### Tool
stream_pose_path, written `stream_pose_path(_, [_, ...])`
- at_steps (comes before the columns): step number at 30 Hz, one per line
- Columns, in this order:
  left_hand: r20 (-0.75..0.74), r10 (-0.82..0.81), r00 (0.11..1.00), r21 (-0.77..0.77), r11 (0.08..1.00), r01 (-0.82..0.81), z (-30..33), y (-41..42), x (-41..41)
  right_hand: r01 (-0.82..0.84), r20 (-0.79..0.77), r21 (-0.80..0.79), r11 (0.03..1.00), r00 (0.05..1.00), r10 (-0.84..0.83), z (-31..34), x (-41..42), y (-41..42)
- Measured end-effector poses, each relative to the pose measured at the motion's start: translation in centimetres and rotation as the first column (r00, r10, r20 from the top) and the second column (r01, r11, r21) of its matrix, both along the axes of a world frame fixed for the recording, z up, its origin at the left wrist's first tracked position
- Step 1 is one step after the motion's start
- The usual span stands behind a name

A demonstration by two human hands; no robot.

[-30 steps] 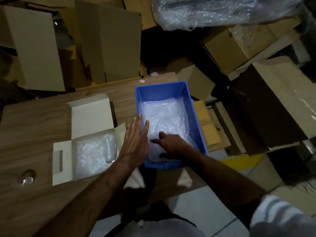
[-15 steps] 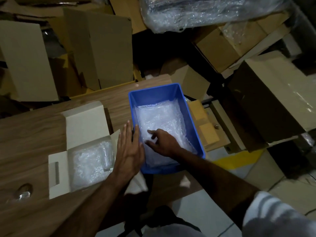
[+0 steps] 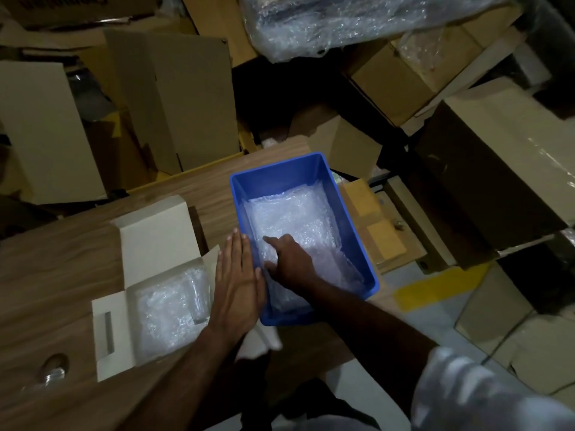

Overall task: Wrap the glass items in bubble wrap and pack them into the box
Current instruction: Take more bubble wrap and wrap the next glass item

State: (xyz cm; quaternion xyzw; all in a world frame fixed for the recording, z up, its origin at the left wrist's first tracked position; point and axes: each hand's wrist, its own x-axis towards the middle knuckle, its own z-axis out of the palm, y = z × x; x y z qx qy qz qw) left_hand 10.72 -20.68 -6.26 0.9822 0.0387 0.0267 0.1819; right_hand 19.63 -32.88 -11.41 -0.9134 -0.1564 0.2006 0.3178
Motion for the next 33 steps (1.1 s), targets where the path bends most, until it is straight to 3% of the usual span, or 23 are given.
stream_pose_path(7, [-0.011,-0.002,1.0,-0.082,0.997,0.001,-1.1,0.7,0.0,0.074,0.085,0.134,0.988,0.993,-0.086,-0.8,0.3,1.2])
stream_pose_path(16, [-0.006,-0.024,1.0,-0.033,0.999,0.024,-0.9,0.4,0.0,0.167,0.053,0.222,0.961,0.982,-0.183,-1.1,0.8,1.6])
stream_pose_path(25, [0.017,-0.015,1.0,-0.046,0.999,0.016,-0.7,0.2,0.1,0.193,0.289,0.234,0.953,0.922,-0.258,0.0,0.8,0.6])
stream_pose_path(33, [0.006,0.0,1.0,-0.041,0.999,0.001,-0.8,0.3,0.2,0.203,0.293,0.286,0.937,0.912,-0.287,0.4,0.9,0.6])
